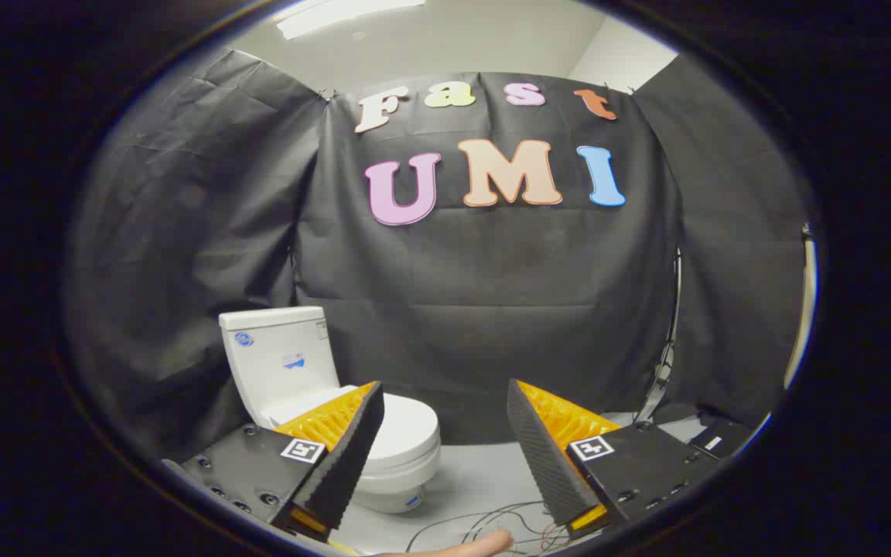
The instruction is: Open the toilet lid.
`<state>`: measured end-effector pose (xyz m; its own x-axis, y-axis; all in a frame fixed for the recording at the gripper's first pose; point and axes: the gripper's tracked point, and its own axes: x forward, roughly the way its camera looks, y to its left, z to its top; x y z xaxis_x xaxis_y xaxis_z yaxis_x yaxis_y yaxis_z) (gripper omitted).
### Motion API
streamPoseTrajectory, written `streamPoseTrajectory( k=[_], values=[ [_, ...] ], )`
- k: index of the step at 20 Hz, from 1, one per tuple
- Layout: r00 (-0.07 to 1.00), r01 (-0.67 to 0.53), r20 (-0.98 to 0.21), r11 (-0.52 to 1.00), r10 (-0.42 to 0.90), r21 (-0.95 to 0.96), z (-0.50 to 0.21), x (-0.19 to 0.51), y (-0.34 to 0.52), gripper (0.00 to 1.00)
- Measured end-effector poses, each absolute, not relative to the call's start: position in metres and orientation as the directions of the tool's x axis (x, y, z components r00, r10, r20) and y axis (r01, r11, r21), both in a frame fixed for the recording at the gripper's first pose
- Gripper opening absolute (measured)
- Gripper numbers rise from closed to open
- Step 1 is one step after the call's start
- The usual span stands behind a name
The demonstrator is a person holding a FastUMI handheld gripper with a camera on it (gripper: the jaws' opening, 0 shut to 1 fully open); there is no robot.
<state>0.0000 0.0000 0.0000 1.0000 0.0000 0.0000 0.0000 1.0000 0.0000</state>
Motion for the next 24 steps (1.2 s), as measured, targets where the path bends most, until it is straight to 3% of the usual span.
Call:
streamPoseTrajectory(
  k=[3, 5, 8, 18, 24],
  values=[
    [0.996, -0.031, -0.088, 0.999, 0.032, 0.004, -0.021, 0.066, 0.010, 0.99],
    [0.993, -0.095, -0.058, 0.994, 0.098, 0.063, -0.023, 0.097, 0.033, 0.99],
    [0.992, -0.095, -0.081, 0.993, 0.101, 0.069, -0.039, 0.121, 0.066, 0.99],
    [1.000, -0.026, -0.001, 1.000, 0.026, 0.012, -0.014, 0.034, 0.176, 0.99],
    [0.999, -0.034, -0.034, 0.999, 0.035, 0.027, -0.044, 0.041, 0.185, 1.00]
  ],
)
